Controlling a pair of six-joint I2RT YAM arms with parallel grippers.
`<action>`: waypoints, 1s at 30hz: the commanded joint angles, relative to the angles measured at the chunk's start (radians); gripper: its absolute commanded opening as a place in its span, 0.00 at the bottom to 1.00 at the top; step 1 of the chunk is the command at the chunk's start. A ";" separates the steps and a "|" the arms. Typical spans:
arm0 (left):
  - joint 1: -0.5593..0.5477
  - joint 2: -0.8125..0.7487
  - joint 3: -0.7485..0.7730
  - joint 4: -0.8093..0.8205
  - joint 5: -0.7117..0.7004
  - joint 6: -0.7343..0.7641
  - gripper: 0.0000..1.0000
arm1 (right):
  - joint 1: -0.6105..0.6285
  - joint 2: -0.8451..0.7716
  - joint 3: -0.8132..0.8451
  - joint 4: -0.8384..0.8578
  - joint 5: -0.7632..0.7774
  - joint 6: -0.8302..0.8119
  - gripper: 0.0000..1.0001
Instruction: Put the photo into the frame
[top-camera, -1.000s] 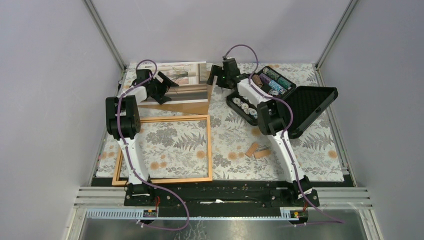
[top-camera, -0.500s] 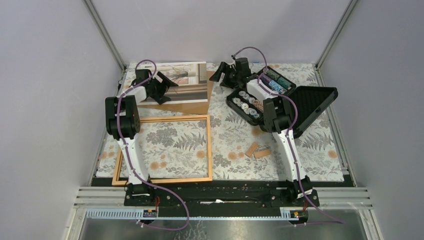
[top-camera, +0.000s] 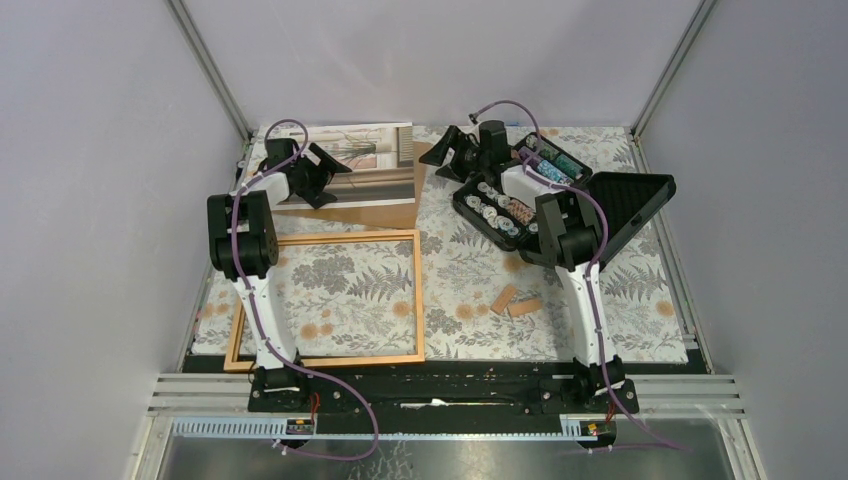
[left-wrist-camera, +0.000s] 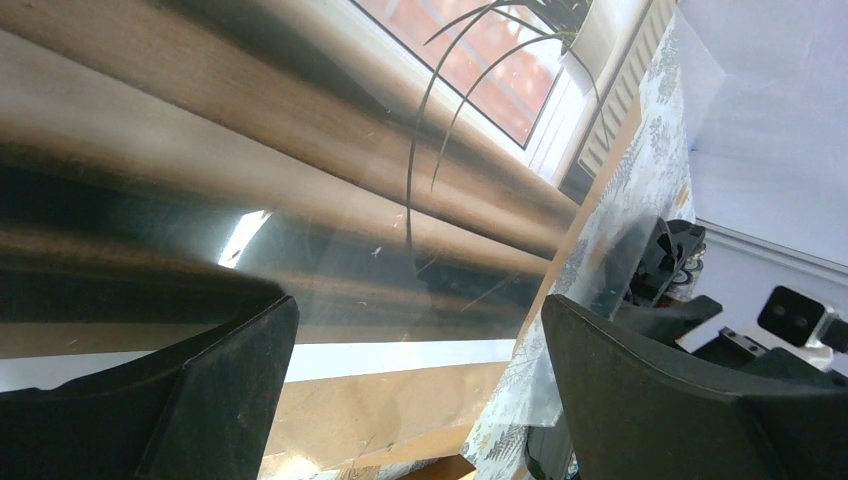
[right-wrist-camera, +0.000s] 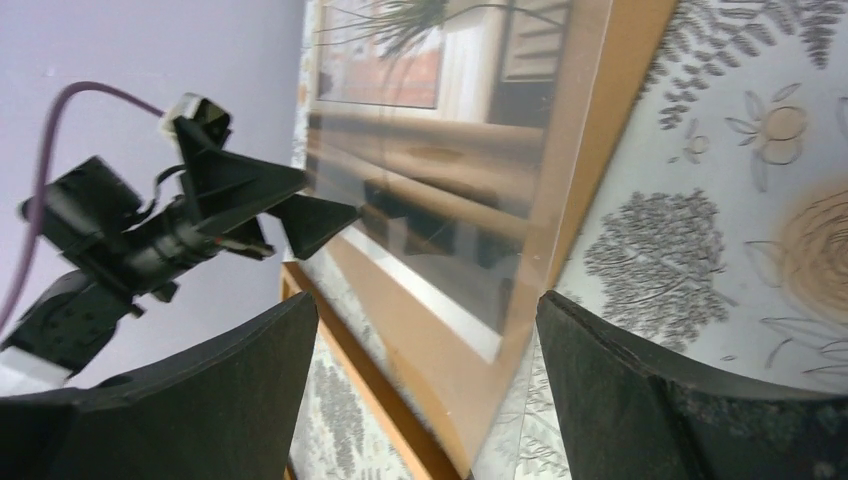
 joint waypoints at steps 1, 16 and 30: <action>-0.015 0.034 -0.045 -0.099 -0.045 0.033 0.99 | 0.045 -0.145 -0.062 0.170 -0.128 0.102 0.87; -0.058 0.030 -0.073 -0.052 0.028 -0.004 0.99 | 0.071 -0.288 -0.382 0.246 0.032 0.171 0.87; -0.057 0.027 -0.061 -0.073 -0.001 0.015 0.99 | 0.084 -0.356 -0.477 0.000 0.297 0.194 0.86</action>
